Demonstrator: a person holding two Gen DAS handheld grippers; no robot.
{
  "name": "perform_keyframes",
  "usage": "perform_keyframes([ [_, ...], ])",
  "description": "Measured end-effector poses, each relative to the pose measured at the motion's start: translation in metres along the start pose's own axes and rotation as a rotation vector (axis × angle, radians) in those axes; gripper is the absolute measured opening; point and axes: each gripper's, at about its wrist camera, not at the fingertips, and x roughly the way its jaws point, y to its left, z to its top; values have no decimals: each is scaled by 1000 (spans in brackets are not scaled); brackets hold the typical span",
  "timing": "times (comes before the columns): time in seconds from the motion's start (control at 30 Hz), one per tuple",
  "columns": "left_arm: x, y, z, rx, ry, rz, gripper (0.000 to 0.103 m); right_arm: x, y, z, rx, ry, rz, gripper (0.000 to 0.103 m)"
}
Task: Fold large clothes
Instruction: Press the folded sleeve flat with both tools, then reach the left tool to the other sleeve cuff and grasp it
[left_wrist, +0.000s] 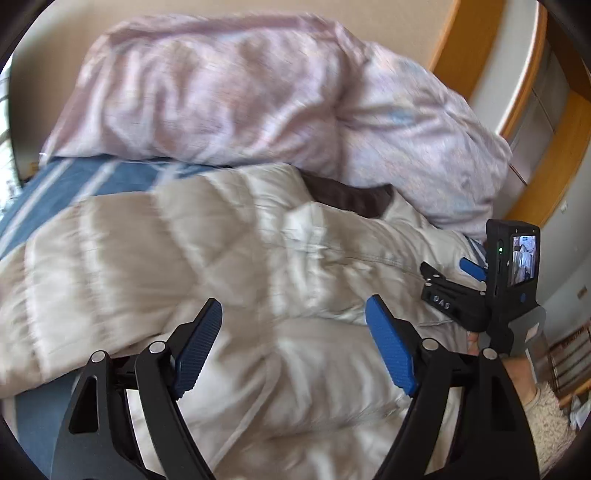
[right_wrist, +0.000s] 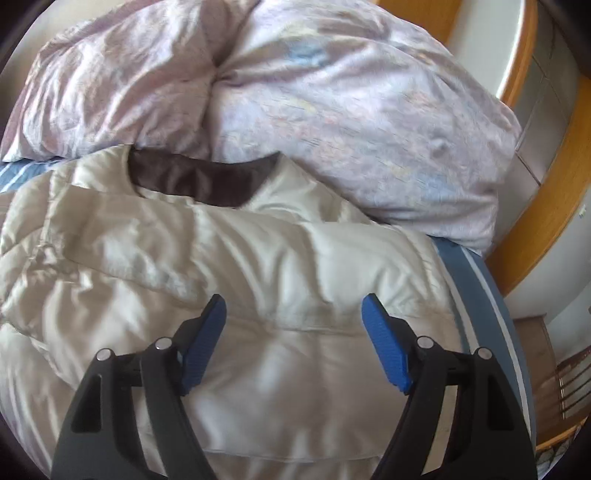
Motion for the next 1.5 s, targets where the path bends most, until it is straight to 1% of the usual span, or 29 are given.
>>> perform_keyframes([
  [0.03,-13,12,-6,-18,-17,28,84,5,12,-1,-29,37,24,80],
  [0.07,-25,26,-11,-43,-27,53,86,18,27,-5,-84,106,19,79],
  [0.1,-37,44,-20,-85,-34,81,86,23,35,-8,-121,117,-15,80],
  [0.13,-49,63,-30,-137,-38,106,86,21,41,-8,-147,83,-46,80],
  [0.17,-57,80,-36,-187,-39,122,86,19,42,-7,-155,88,-53,80],
  [0.27,-91,140,-68,-389,-58,171,86,13,28,-2,-57,115,11,81],
  [0.3,-104,160,-80,-459,-77,189,86,8,20,-2,0,115,40,81],
  [0.37,-121,183,-97,-542,-105,223,86,2,12,-3,56,101,61,82],
  [0.47,-136,211,-113,-650,-137,264,86,-11,2,-4,141,88,125,82],
  [0.53,-140,223,-121,-711,-153,268,85,-19,0,-5,181,88,175,82],
  [0.63,-142,242,-129,-808,-170,255,84,-31,2,-5,192,79,213,82],
  [0.83,-141,266,-141,-977,-211,188,83,-51,0,-4,201,49,242,82],
  [1.0,-140,276,-140,-1047,-232,161,81,-59,-2,-5,199,35,253,82],
  [1.1,-139,284,-140,-1095,-251,157,76,-61,0,-6,191,34,255,82],
  [1.2,-140,297,-139,-1134,-275,176,70,-61,3,-8,178,36,260,82],
  [1.23,-140,300,-139,-1146,-280,181,66,-61,4,-9,175,36,260,82],
  [1.3,-140,307,-140,-1170,-288,182,61,-61,4,-11,170,36,262,82],
  [1.33,-140,309,-141,-1180,-292,187,56,-61,4,-12,169,35,262,82],
  [1.37,-140,312,-142,-1191,-298,195,48,-61,3,-13,168,34,263,82],
  [1.4,-140,315,-142,-1200,-299,204,44,-61,2,-14,168,34,264,82],
  [1.43,-140,317,-142,-1207,-299,207,35,-61,2,-14,166,35,265,82],
  [1.47,-140,318,-143,-1209,-301,206,30,-61,2,-14,165,34,265,82],
  [1.5,-140,317,-141,-1202,-301,210,28,-61,1,-15,162,32,266,82],
])
